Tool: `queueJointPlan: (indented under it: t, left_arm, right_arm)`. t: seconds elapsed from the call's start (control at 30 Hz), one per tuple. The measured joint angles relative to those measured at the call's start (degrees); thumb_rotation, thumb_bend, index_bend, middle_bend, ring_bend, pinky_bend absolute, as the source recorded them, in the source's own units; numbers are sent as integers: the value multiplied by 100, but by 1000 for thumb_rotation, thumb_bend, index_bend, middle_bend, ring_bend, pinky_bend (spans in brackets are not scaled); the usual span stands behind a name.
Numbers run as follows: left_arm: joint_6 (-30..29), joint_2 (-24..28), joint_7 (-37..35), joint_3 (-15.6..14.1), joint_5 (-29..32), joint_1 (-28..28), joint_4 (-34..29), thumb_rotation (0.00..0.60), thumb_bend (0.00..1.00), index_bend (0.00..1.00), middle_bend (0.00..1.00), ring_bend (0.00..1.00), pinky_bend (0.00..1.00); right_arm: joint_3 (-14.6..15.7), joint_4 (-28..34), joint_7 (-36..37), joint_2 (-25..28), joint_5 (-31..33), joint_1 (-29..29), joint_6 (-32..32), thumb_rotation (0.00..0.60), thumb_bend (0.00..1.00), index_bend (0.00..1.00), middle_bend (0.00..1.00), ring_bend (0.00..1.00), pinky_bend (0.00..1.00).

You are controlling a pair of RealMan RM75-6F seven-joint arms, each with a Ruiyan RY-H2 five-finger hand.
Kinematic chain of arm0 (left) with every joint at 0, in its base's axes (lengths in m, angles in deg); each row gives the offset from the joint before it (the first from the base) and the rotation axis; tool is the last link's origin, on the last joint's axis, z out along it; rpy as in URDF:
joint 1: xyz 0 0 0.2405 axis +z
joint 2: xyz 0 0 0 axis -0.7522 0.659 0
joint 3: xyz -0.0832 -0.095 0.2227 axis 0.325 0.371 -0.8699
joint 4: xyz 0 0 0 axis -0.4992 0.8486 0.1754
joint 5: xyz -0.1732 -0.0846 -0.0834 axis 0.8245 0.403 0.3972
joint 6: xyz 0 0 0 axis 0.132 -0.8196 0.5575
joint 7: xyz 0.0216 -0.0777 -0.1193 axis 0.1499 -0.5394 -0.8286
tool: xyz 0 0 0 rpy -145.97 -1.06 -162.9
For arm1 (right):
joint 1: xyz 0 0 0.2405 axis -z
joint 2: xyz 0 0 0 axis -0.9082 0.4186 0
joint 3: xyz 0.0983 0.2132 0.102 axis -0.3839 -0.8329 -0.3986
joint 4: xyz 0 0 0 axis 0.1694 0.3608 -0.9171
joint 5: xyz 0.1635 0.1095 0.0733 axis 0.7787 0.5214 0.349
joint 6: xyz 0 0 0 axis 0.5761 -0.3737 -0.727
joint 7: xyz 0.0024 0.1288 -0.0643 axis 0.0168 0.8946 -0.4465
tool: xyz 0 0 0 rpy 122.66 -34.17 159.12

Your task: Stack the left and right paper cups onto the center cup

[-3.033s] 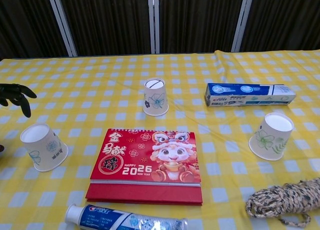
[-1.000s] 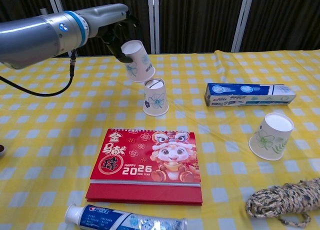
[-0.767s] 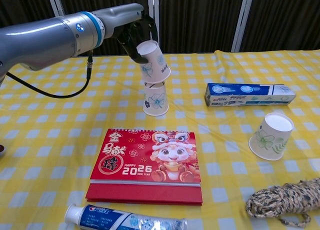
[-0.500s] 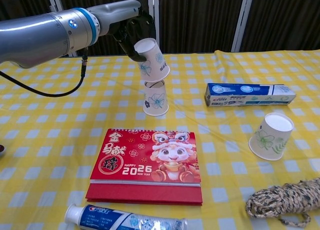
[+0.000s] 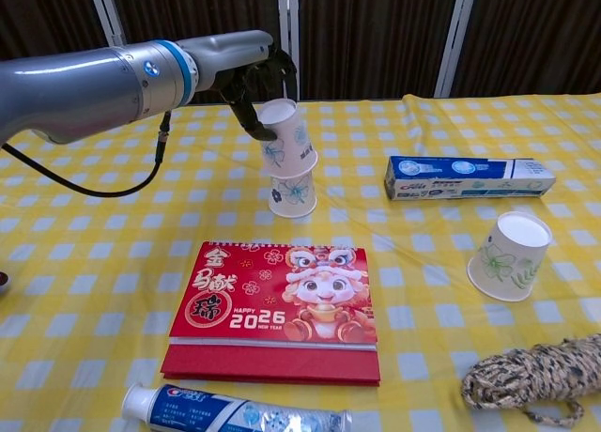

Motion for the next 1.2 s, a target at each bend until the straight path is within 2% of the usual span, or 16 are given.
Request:
queueJointPlan:
  t: [0.07, 0.3, 0.5, 0.6, 0.8, 1.07, 1.2]
  left_arm:
    - [116, 14, 5, -48, 64, -35, -4, 600, 178, 111, 0, 0, 12]
    - [65, 220, -2, -172, 162, -4, -202, 600, 177, 96, 0, 0, 0]
    - [-534, 693, -134, -421, -187, 500, -781, 600, 177, 43, 0, 0, 0]
    - [-996, 1112, -188, -749, -523, 984, -1205, 600, 177, 1, 0, 0, 0]
    - [-1998, 1909, -470, -1573, -1412, 2109, -1704, 600, 177, 0, 0, 0, 0]
    - [-3563, 2405, -1563, -2454, -2655, 3732, -1535, 600, 176, 0, 0, 0, 0]
    - [-3961, 2488, -2089, -2681, -2903, 4267, -1214, 600, 176, 0, 0, 0, 0]
  right_arm:
    - [-4, -9, 25, 1, 19, 1, 16, 600, 22, 61, 0, 0, 0]
    - [8, -18, 15, 6, 38, 0, 69, 600, 22, 61, 0, 0, 0]
    - [69, 15, -77, 20, -14, -5, 118, 600, 21, 59, 0, 0, 0]
    - [115, 90, -128, 25, -119, -5, 101, 600, 21, 57, 0, 0, 0]
    - [220, 233, -442, -46, -306, -32, 62, 600, 22, 100, 0, 0, 0]
    - [336, 645, -1171, -104, -527, -175, 150, 600, 24, 227, 0, 0, 0]
    - [367, 946, -1512, -117, -617, -287, 242, 600, 23, 250, 0, 0, 0]
